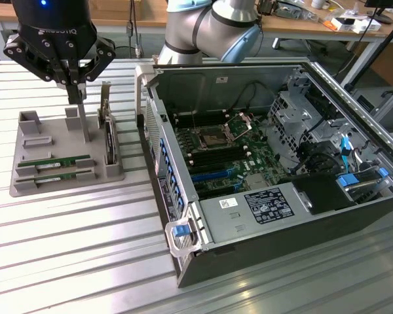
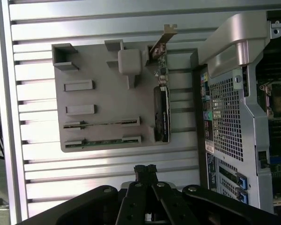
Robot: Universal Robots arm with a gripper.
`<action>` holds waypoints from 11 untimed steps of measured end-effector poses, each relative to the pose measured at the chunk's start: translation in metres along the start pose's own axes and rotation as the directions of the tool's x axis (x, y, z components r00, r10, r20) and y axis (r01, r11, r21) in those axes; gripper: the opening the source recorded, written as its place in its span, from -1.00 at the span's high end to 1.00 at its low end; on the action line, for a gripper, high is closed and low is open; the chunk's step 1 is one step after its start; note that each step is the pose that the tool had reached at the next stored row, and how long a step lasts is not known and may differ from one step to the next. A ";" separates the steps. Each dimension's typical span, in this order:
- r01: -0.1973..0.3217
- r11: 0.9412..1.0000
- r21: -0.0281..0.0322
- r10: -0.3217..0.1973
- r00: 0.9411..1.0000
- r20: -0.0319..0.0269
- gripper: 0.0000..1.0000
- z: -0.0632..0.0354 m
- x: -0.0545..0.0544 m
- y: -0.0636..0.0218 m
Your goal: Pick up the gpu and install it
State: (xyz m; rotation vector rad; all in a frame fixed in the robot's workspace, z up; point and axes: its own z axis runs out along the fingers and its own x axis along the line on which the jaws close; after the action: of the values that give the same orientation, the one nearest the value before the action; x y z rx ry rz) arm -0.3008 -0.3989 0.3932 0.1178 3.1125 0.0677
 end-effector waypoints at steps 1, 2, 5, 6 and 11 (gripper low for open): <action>0.000 1.000 0.000 0.000 1.000 0.000 0.80 0.0000 0.000 0.0000; 0.000 1.000 0.000 0.000 1.000 0.000 0.80 0.0000 0.000 0.0000; 0.000 1.000 0.000 0.000 1.000 0.000 0.80 0.0000 0.000 0.0000; 0.000 1.000 0.000 0.000 1.000 0.000 0.80 0.0000 0.000 0.0000; 0.000 1.000 0.000 0.000 1.000 0.000 0.80 0.0000 0.000 0.0000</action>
State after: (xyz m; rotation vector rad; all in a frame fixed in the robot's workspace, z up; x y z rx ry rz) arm -0.3010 -0.3989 0.3933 0.1180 3.1125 0.0676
